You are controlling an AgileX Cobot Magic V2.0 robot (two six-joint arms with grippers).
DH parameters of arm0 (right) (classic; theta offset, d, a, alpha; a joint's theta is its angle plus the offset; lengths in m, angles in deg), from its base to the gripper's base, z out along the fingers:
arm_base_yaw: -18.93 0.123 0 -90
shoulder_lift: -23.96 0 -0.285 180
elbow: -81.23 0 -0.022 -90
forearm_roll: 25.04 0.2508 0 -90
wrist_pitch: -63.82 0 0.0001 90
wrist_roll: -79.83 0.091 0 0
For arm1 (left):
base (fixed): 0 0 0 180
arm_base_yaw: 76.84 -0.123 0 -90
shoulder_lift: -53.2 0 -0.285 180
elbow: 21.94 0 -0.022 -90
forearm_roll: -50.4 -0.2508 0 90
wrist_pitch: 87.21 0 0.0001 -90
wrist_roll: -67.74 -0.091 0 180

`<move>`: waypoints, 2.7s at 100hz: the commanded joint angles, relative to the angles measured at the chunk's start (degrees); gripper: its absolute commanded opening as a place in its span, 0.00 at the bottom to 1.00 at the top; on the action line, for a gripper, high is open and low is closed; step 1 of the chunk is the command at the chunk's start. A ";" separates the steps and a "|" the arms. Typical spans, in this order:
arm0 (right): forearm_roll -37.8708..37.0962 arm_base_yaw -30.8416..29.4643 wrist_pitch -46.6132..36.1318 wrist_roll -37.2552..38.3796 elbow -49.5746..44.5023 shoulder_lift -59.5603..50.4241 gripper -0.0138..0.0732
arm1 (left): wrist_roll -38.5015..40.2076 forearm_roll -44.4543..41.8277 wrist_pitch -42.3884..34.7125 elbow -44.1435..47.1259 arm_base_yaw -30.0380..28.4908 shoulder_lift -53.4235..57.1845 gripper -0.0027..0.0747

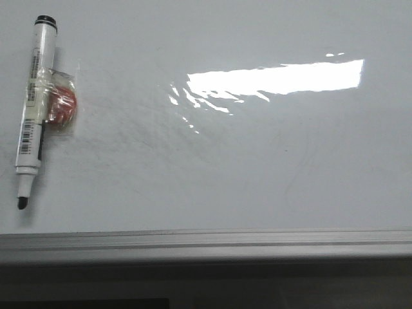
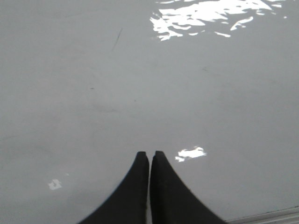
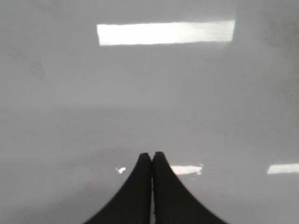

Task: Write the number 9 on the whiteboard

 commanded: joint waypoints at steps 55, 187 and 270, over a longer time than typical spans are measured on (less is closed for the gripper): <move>7.44 1.71 -5.87 0.30 5.39 -0.52 0.09 | -0.04 9.61 -15.43 -2.97 0.20 -0.25 0.01; 7.58 2.55 0.17 0.30 14.87 15.09 0.09 | -0.04 19.29 -35.62 -9.64 41.60 -31.11 0.65; 7.58 7.73 2.47 0.30 14.87 15.09 0.09 | 1.95 27.11 -45.41 -13.04 49.88 -56.42 0.22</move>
